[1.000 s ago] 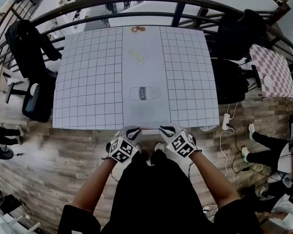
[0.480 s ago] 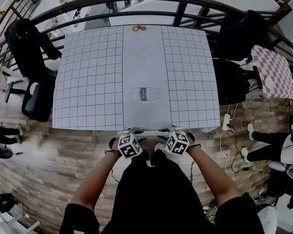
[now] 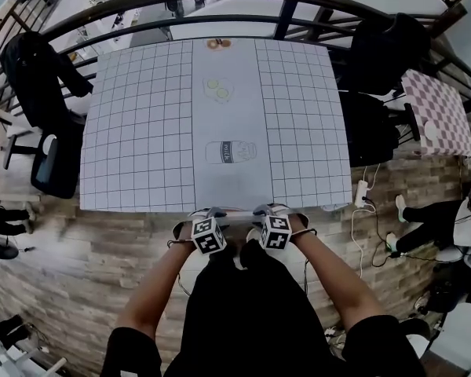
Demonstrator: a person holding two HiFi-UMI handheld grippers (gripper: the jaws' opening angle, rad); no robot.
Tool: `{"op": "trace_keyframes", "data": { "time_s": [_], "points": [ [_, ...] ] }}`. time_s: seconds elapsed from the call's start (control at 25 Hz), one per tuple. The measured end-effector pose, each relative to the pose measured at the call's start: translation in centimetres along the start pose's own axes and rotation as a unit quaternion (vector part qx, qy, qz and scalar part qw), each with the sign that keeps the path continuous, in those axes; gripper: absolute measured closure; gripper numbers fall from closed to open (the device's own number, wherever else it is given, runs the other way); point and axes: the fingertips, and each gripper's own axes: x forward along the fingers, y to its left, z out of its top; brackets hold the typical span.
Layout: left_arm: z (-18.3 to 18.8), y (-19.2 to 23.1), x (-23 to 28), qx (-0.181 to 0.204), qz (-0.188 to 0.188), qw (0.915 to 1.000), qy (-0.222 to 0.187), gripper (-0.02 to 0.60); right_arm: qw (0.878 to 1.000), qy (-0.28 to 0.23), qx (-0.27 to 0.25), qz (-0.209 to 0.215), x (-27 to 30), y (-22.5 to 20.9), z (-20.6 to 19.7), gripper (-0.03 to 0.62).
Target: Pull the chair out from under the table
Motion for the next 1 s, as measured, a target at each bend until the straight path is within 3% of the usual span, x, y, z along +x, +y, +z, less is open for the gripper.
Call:
{"op": "trace_keyframes", "data": {
  "time_s": [0.28,0.48,0.64,0.8,1.0],
  "points": [
    [-0.5,0.1,1.3,0.029,-0.013,0.9992,0.025,0.434,0.999,0.033,-0.030,0.001,2.0,-0.1,-0.5,0.473],
    [-0.2,0.0,2.7,0.021,-0.022,0.9992,0.027,0.436,0.999,0.041,-0.019,0.022,3.4,0.2,0.1,0.473],
    [0.2,0.1,3.9,0.017,-0.024,0.9992,0.026,0.445,0.998,0.055,-0.038,0.008,4.7,0.1,-0.3,0.476],
    [-0.5,0.1,4.8,0.057,-0.016,0.9971,0.048,0.454,0.997,0.069,-0.037,-0.002,5.9,0.0,-0.7,0.484],
    [-0.8,0.6,5.7,0.057,-0.010,0.9952,0.080,0.477,0.995,0.089,-0.048,-0.011,6.7,-0.4,-1.3,0.511]
  ]
}}
